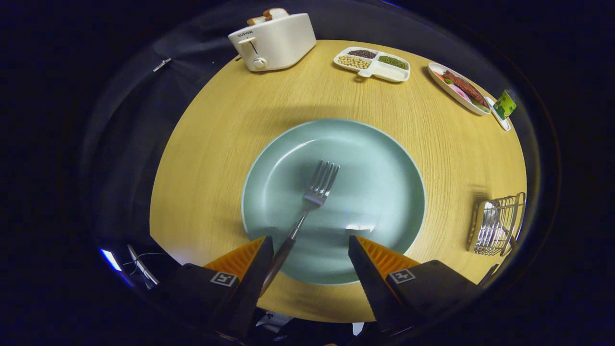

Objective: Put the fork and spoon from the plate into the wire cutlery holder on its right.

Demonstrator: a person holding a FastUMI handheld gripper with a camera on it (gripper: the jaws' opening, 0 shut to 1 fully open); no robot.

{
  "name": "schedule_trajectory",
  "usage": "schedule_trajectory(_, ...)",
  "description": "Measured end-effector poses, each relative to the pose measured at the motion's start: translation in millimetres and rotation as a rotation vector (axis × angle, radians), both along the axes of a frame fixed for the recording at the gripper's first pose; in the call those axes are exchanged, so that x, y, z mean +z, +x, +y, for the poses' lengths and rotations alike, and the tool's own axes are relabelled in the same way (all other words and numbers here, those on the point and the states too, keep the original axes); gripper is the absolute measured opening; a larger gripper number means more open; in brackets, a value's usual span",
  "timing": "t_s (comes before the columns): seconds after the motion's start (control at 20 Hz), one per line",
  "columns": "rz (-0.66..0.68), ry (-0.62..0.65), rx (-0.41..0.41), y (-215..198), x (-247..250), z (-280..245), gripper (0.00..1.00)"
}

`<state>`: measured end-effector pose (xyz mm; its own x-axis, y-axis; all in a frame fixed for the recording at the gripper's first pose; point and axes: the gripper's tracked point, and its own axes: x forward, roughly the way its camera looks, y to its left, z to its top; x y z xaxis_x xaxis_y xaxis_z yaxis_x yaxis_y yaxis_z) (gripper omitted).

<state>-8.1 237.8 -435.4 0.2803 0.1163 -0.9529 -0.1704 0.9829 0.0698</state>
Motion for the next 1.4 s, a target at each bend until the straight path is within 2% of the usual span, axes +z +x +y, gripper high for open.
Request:
schedule_trajectory(0.15, 0.010, -0.023, 0.004, 2, -4, -5, 0.94)
schedule_trajectory(0.25, 0.032, -0.028, -0.003, 1, -6, -8, 0.87)
schedule_trajectory(0.45, 0.063, -0.043, 0.004, -6, -16, -13, 0.60)
schedule_trajectory(0.5, 0.076, -0.039, 0.013, -6, -18, -12, 0.47)
schedule_trajectory(0.7, 0.119, 0.000, 0.030, -9, -19, -10, 0.14)
schedule_trajectory(0.85, 0.133, 0.020, 0.084, -15, -15, -8, 0.09)
schedule_trajectory(1.1, 0.116, 0.082, 0.049, -5, 12, -12, 0.09)
schedule_trajectory(1.4, 0.099, 0.152, 0.060, -5, 81, -48, 0.09)
